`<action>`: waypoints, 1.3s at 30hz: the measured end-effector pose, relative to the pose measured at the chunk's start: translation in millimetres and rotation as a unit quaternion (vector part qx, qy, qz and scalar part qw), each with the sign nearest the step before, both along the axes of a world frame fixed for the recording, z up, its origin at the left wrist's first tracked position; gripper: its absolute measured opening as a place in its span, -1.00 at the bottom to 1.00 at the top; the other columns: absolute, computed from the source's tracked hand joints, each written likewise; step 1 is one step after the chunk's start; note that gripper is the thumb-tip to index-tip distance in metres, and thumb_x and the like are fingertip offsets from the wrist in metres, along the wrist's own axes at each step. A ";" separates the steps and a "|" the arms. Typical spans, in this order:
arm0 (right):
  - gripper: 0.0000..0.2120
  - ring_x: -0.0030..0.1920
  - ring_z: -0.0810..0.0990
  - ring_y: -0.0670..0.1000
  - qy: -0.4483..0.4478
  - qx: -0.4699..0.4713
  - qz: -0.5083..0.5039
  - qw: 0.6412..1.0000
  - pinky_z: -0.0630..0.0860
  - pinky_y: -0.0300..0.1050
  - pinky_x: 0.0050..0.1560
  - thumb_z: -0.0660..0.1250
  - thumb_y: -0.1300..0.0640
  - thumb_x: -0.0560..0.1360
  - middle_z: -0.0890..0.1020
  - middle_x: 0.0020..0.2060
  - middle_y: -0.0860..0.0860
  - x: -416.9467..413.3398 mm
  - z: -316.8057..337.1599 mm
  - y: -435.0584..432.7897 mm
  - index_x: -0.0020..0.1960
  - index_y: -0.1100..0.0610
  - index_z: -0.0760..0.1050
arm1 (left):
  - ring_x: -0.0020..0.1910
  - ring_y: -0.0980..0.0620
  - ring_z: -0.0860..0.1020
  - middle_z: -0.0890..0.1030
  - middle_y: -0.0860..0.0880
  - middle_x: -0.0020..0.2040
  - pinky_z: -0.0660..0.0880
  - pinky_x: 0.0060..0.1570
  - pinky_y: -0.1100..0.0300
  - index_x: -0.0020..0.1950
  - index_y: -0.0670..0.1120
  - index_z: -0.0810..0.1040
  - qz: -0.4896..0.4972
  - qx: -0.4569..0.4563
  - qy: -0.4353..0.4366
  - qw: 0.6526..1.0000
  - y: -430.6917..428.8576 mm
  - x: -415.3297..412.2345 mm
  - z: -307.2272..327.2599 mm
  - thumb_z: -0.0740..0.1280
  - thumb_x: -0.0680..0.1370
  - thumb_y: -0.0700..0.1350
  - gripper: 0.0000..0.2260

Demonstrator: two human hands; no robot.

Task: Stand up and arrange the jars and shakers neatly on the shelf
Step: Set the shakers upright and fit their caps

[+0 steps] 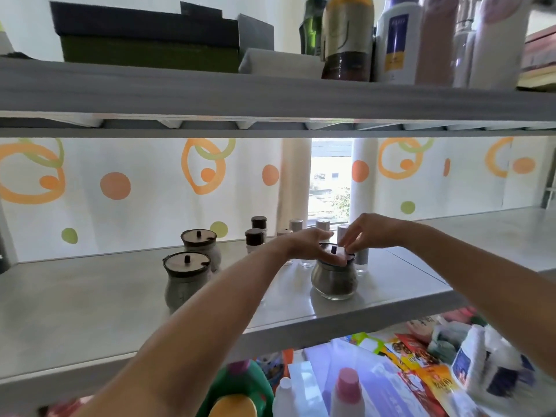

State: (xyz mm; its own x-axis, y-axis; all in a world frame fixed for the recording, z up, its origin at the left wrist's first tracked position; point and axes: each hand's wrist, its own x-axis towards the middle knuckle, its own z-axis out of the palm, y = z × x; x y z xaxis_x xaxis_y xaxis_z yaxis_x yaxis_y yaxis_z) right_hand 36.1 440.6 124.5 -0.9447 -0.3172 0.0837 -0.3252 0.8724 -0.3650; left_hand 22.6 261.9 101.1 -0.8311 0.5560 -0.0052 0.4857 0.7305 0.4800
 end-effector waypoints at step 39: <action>-0.79 0.13 0.59 0.06 0.080 -0.007 -0.049 0.996 0.45 -0.05 0.27 0.39 0.20 0.45 0.67 0.06 0.10 -69.7 27.1 -41.6 0.07 0.22 0.64 | 0.08 0.00 0.38 0.47 -0.08 0.13 0.30 0.17 0.15 0.05 -0.19 0.48 0.166 -0.044 0.025 0.985 -86.8 -76.2 41.7 0.14 0.58 0.18 -0.57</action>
